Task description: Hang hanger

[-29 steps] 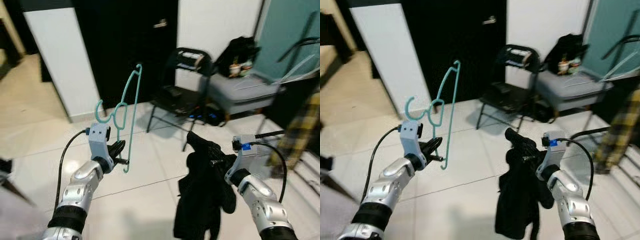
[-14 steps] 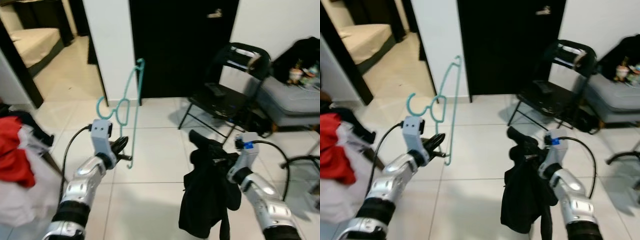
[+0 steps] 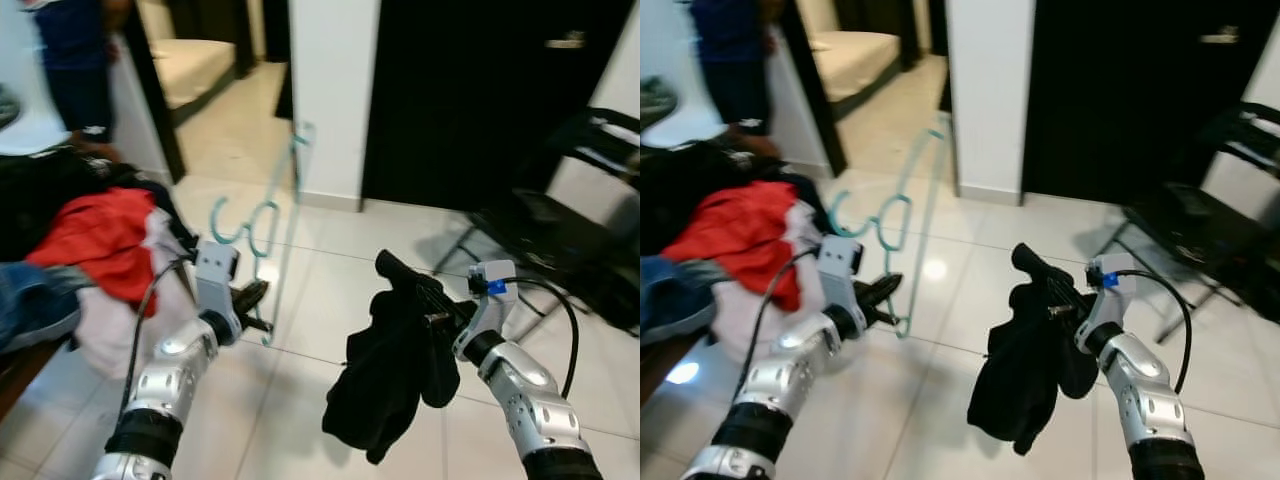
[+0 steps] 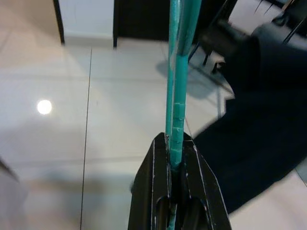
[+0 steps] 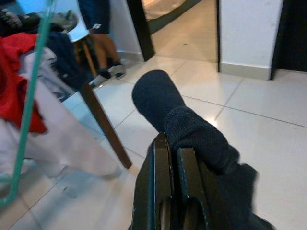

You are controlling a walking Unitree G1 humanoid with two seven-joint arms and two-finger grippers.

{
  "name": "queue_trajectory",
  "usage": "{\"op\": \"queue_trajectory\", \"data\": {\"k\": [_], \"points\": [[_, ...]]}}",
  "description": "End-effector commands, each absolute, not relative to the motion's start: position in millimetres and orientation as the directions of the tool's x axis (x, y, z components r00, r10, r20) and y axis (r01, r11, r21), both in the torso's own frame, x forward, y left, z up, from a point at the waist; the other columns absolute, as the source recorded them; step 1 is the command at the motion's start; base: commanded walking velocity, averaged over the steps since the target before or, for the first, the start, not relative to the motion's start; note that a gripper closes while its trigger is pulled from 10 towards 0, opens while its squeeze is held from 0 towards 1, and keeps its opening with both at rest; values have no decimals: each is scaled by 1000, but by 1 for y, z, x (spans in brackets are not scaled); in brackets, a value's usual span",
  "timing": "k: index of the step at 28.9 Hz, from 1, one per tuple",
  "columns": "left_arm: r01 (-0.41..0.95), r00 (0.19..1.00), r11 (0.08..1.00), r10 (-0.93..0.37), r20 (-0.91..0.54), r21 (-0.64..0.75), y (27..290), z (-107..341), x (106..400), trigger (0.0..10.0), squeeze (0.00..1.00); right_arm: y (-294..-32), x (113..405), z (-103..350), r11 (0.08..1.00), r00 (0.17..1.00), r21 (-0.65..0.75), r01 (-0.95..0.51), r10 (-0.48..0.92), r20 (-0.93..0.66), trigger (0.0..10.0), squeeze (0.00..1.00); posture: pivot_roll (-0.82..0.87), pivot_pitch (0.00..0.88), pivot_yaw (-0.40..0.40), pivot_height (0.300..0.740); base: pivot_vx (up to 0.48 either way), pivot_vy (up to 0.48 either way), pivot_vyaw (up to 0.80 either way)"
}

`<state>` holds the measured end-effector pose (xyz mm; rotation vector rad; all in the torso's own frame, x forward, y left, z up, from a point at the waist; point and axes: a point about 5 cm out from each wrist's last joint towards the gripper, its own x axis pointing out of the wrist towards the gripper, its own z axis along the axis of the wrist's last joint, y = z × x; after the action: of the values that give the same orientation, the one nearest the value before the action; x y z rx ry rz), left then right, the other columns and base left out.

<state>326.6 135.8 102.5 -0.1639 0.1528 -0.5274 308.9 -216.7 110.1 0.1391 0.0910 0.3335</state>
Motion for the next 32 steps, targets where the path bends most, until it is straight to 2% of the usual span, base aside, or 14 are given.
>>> {"op": "queue_trajectory", "data": {"k": [1, 13, 32], "points": [[505, 842, 838, -531, -96, -206, 133, 105, 326, 10000, 0, -219, 309, 114, 937, 943, 142, -319, 328, -49, 10000, 0, -95, 0, 0, 740, 0, 0, 788], [528, 828, 837, -545, -132, -145, 131, 101, 318, 10000, 0, -221, 306, 114, 939, 945, 142, -312, 322, -52, 10000, 0, -100, 0, 5, 740, 0, 0, 791], [514, 833, 838, -539, -126, -184, 133, 103, 318, 10000, 0, -220, 305, 113, 938, 944, 144, -315, 326, -54, 10000, 0, -97, 0, 6, 740, 0, 0, 788]]}}
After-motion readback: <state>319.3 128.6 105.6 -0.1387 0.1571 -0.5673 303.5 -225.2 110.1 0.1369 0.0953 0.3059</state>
